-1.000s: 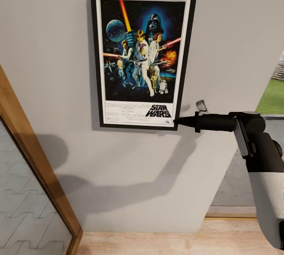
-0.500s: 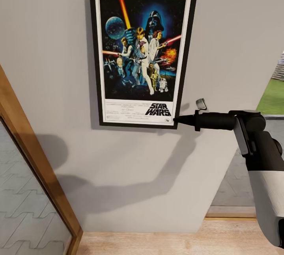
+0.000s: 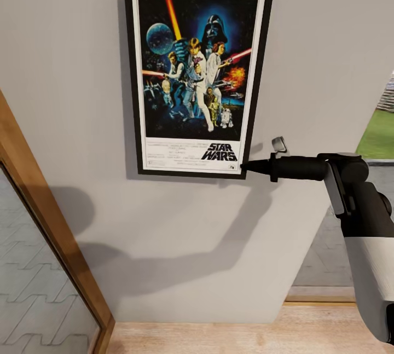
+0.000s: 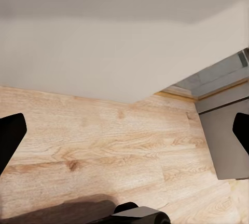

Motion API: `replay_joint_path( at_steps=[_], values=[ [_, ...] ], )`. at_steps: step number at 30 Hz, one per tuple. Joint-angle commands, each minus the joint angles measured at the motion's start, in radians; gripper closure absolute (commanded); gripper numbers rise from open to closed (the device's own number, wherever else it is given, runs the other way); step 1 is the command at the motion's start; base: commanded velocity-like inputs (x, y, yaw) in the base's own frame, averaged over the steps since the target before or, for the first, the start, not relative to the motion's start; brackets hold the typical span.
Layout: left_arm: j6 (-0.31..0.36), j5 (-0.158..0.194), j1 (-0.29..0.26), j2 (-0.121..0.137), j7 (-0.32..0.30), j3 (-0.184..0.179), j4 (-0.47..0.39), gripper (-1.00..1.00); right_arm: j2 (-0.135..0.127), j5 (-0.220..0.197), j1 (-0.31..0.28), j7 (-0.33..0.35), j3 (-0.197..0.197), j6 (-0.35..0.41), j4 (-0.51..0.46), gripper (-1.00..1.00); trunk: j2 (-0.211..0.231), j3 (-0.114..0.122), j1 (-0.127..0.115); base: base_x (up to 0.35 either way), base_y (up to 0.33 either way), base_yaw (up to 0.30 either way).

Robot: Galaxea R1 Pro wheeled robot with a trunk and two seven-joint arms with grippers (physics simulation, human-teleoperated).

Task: Pick up the poster from the kitchen countertop and hang it on one of the wall nails in the kitchen.

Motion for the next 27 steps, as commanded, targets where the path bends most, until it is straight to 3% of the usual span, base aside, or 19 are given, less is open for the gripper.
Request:
replay_joint_path(
  at_steps=[1,27],
  values=[
    [-0.005,-0.003,-0.001,0.000,-0.003,0.004,0.001,-1.00,0.000,-0.005,-0.001,0.002,0.001,0.009,0.000,1.00,-0.002,-0.002,0.001,0.000,0.000,0.000],
    [-0.005,-0.003,-0.001,0.000,-0.003,0.004,0.001,-1.00,0.000,-0.006,-0.001,0.004,0.002,0.008,0.000,1.00,-0.002,-0.002,0.001,0.000,0.000,0.000]
  ],
)
